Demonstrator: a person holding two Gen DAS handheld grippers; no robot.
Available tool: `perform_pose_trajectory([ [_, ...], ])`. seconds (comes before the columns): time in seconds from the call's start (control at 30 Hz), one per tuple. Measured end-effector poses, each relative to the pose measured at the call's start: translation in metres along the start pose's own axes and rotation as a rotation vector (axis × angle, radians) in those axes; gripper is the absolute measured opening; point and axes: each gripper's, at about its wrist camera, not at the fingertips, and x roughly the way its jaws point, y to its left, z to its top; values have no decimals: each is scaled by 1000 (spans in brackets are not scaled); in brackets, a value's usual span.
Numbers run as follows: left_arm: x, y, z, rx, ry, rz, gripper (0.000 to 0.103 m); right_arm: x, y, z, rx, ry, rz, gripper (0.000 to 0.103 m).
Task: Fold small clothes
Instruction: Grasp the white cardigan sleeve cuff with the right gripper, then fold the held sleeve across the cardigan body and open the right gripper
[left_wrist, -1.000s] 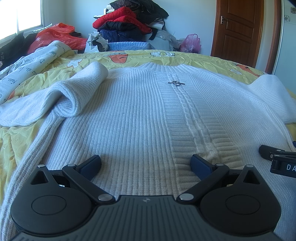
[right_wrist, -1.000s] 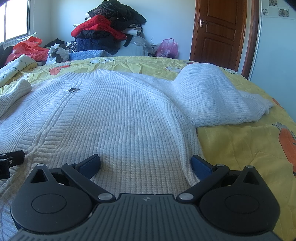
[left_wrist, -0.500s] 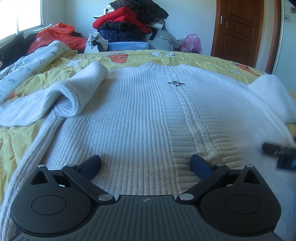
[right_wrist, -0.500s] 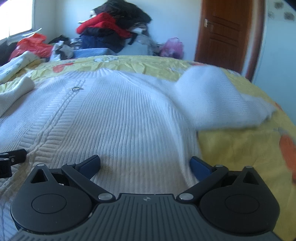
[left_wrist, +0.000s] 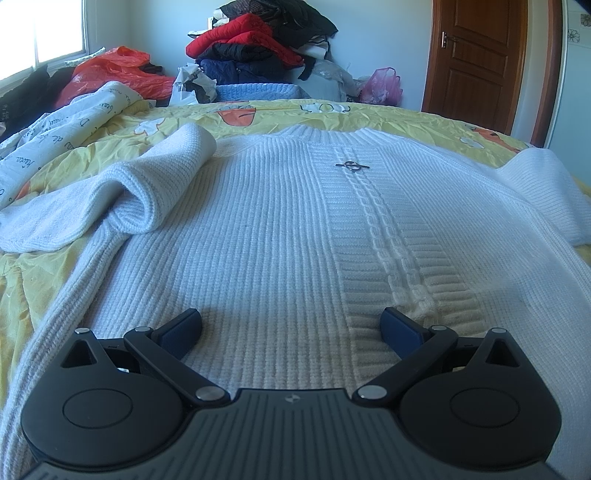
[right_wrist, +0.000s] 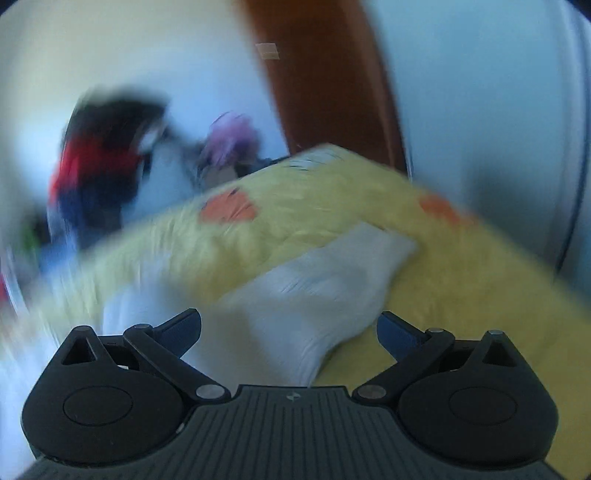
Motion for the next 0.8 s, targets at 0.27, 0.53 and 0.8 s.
perform_pose_trajectory([
  [0.27, -1, 0, 0, 0, 0, -1, 103, 49, -75, 23, 446, -16, 58, 82],
  [0.53, -1, 1, 0, -1, 0, -1, 103, 87, -48, 18, 254, -62, -30, 49],
  [0.8, -1, 0, 0, -1, -1, -2, 103, 71, -34, 27, 233, -128, -51, 17],
])
